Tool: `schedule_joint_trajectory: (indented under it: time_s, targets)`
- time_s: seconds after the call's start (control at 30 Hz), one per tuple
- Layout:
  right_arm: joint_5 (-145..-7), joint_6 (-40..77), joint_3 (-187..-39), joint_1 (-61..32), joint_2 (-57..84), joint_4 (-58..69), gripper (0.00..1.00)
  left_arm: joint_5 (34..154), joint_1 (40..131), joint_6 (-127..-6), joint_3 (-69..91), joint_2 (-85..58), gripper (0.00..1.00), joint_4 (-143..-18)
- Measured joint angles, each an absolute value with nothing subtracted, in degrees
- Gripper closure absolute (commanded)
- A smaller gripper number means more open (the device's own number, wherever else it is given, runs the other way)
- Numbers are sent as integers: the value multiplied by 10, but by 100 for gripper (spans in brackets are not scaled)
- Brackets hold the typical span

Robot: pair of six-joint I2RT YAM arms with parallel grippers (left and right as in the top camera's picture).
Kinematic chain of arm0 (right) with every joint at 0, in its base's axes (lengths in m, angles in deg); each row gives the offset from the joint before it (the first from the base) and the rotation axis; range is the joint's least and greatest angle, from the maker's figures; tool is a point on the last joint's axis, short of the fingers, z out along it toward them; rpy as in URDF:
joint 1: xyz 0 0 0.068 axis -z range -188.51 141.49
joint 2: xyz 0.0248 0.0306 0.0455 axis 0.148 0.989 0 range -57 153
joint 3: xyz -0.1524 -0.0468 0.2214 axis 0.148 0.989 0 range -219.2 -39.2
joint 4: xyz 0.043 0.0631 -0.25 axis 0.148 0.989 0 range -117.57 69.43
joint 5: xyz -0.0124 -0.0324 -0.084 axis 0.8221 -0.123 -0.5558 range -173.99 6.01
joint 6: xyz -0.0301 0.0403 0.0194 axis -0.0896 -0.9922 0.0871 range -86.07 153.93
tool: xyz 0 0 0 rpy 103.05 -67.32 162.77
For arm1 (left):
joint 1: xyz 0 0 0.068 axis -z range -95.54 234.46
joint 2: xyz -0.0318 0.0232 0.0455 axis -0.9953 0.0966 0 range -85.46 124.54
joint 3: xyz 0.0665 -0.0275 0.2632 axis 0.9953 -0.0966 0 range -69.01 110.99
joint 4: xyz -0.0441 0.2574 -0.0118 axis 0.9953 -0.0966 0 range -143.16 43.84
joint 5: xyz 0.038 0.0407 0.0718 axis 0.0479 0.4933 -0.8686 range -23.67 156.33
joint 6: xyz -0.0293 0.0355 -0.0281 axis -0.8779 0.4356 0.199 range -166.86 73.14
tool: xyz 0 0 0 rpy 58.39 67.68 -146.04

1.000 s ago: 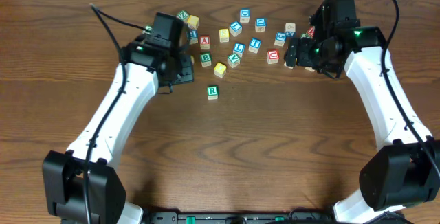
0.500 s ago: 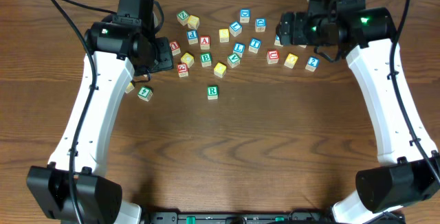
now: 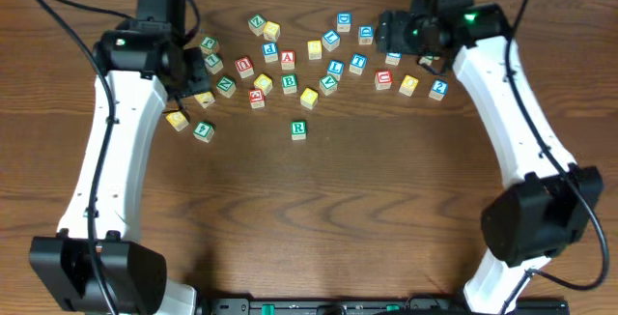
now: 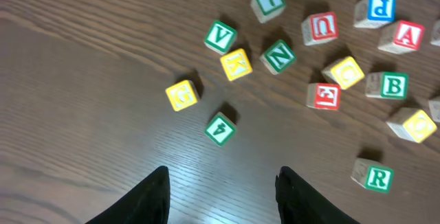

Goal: Spell out ROBOT

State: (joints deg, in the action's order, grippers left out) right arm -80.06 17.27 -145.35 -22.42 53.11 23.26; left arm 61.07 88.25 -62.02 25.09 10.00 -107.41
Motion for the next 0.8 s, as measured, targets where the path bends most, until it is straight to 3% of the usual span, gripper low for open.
schedule_joint_trajectory:
  time_s: [0.8]
  targets:
    - [-787,-17,-1453,-361,656,150,29,603,849,-620,251,100,50,-1055]
